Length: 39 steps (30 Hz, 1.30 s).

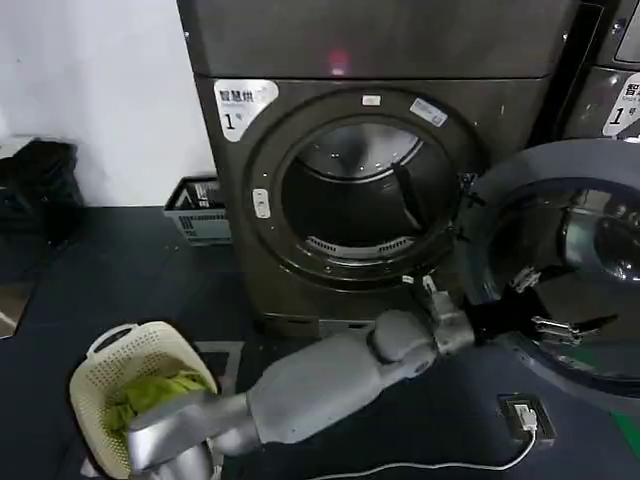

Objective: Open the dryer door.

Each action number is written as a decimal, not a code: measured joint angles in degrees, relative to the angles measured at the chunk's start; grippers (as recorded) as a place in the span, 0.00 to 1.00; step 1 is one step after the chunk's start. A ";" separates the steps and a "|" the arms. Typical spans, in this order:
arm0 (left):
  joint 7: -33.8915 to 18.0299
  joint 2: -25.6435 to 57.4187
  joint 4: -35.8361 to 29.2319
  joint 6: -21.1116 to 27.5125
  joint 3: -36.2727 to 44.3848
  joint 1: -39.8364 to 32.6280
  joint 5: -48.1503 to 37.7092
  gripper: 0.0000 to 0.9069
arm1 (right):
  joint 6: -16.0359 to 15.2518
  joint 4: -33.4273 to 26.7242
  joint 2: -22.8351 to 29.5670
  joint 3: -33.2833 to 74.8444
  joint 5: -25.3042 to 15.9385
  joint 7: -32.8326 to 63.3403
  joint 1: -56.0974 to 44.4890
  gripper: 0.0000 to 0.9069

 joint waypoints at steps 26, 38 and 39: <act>2.03 43.71 -29.01 8.38 -7.25 6.59 12.36 1.00 | 0.26 1.68 -1.53 -0.16 -1.54 -0.11 3.29 1.00; 10.50 62.39 -33.18 15.39 -14.62 10.21 17.93 1.00 | 0.41 1.17 -2.76 -1.09 -1.08 -0.27 4.98 1.00; 10.58 63.37 -33.41 16.11 -15.15 10.42 18.08 1.00 | 0.41 1.17 -2.83 -1.24 -1.08 -0.25 5.07 1.00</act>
